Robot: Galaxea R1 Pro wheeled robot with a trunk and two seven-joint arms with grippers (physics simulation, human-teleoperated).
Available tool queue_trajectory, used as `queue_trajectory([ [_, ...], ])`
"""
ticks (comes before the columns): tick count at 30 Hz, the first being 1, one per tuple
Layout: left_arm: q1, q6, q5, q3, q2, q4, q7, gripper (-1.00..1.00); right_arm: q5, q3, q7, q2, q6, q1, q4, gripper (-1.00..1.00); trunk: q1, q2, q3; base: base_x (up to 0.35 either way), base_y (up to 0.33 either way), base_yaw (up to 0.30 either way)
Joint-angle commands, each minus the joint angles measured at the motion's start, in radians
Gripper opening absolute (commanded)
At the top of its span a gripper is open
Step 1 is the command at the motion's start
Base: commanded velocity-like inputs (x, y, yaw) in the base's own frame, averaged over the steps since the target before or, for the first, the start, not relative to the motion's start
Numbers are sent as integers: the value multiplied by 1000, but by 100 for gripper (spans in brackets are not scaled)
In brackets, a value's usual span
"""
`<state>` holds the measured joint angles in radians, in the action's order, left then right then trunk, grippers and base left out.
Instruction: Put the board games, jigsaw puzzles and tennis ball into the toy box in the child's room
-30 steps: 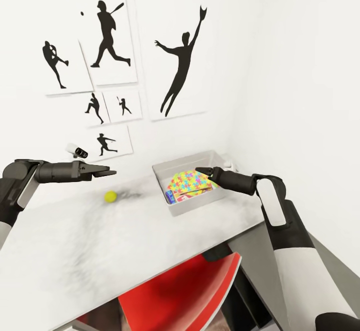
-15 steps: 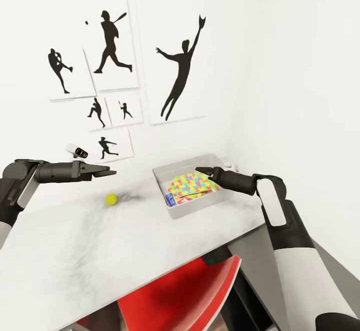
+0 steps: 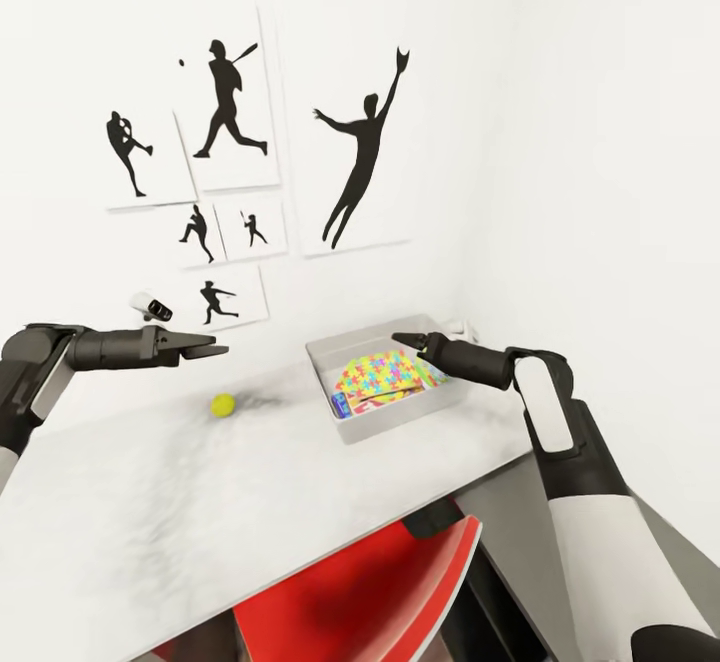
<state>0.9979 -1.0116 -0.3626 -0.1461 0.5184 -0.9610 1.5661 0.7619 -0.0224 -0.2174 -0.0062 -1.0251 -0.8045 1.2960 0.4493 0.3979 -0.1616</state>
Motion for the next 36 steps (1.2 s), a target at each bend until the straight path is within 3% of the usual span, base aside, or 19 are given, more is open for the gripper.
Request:
queue_trajectory([
  [1, -5, -10, 0, -4, 9, 9, 5, 100, -10, -3, -11, 0, -3, -2, 2, 100, 1, 2, 0, 0, 0, 0],
  [10, -69, -7, 2, -4, 35, 42, 5, 100, -10, -2, -13, 0, 3, 17, 22, 100, 1, 2, 15, 0, 0, 0],
  [18, -168, 74, -9, -3, 41, 48, 5, 100, -11, -5, -53, 1, 19, 128, 127, 100, 1, 2, 28, 0, 0, 0],
  [21, -178, 85, -11, 1, 43, 48, 5, 100, -11, -5, -79, 1, 39, 159, 144, 100, 1, 2, 33, 0, 0, 13],
  [25, -187, 96, -11, 35, 45, 54, 5, 100, -12, -5, -122, 2, 84, 215, 158, 100, 1, 2, 37, 0, 0, 25],
  [36, -192, 101, -7, 72, 49, 60, 5, 100, -17, -2, -141, 2, 161, 316, 164, 100, 1, 2, 39, 0, 0, 5],
])
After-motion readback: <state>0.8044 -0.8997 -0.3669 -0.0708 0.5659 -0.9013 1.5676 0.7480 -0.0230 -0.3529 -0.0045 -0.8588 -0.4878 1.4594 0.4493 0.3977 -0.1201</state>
